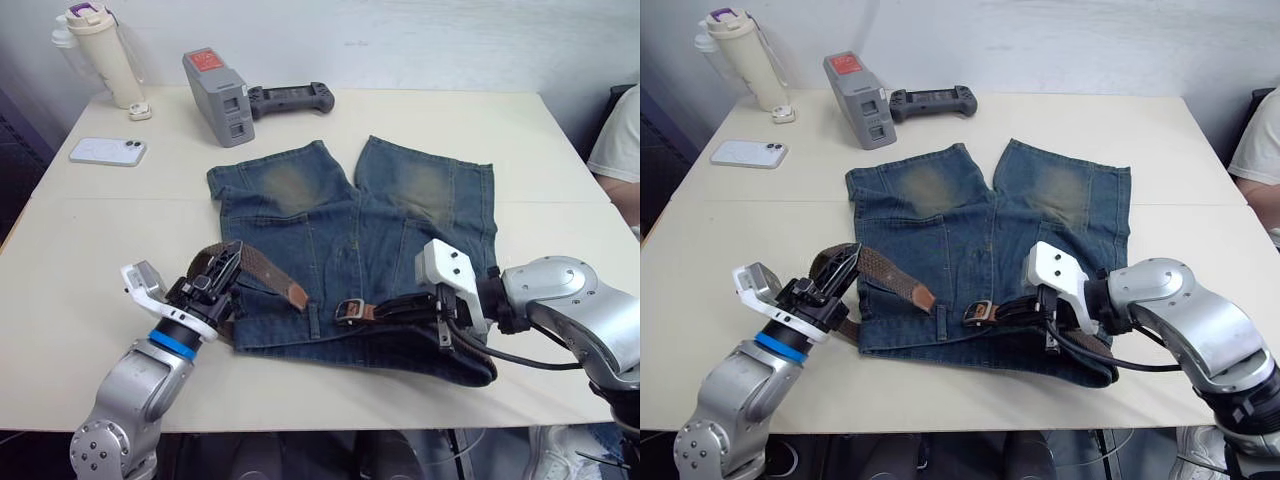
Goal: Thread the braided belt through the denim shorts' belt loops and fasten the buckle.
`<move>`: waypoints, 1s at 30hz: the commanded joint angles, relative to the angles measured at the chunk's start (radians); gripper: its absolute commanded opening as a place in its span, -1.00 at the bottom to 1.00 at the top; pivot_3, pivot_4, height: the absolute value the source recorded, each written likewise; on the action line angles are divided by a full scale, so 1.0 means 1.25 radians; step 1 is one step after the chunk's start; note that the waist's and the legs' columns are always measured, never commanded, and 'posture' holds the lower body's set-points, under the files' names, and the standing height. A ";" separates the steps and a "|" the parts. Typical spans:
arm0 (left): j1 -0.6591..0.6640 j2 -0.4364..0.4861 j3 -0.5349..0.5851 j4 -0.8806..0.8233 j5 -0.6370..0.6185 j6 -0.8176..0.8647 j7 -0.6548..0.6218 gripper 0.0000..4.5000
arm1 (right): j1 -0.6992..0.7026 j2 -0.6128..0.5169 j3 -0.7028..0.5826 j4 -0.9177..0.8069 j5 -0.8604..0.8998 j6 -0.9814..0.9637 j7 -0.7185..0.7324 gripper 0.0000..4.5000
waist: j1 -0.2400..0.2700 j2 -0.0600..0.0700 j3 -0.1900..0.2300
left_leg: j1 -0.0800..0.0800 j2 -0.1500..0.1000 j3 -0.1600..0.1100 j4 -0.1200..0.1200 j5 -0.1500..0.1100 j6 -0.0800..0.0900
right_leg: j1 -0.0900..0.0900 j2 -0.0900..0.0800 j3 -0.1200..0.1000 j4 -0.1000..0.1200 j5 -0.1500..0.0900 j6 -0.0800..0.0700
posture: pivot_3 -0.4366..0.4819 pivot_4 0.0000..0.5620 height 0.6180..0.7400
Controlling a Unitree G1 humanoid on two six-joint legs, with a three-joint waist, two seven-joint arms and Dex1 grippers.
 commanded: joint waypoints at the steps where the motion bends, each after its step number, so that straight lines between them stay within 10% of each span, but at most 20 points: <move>1: 0.030 0.036 0.000 -0.022 -0.008 0.030 -0.029 -1.00 | 0.006 -0.014 -0.016 -0.019 -0.002 -0.010 -0.002 -0.96 | 0.000 0.000 0.000 | 0.000 0.000 0.000 0.000 0.000 0.000 | 0.000 0.000 0.000 0.000 0.000 0.000 | -0.05 -0.47 1.00; 10: 0.064 0.065 0.035 0.017 -0.008 0.074 -0.084 -1.00 | 0.104 -0.046 0.159 0.132 -0.240 -0.189 -0.017 -0.96 | 0.000 0.000 0.000 | 0.000 0.000 0.000 0.000 0.000 0.000 | 0.000 0.000 0.000 -0.001 0.000 0.000 | -0.05 -0.47 1.00; 30: 0.071 0.045 0.031 0.015 -0.008 0.078 -0.075 -1.00 | 0.170 0.010 0.186 0.105 -0.247 -0.161 -0.021 -0.96 | -0.002 -0.001 -0.006 | 0.012 0.002 -0.002 -0.003 -0.003 -0.002 | 0.015 0.002 -0.002 -0.007 -0.001 -0.002 | -0.05 -0.47 1.00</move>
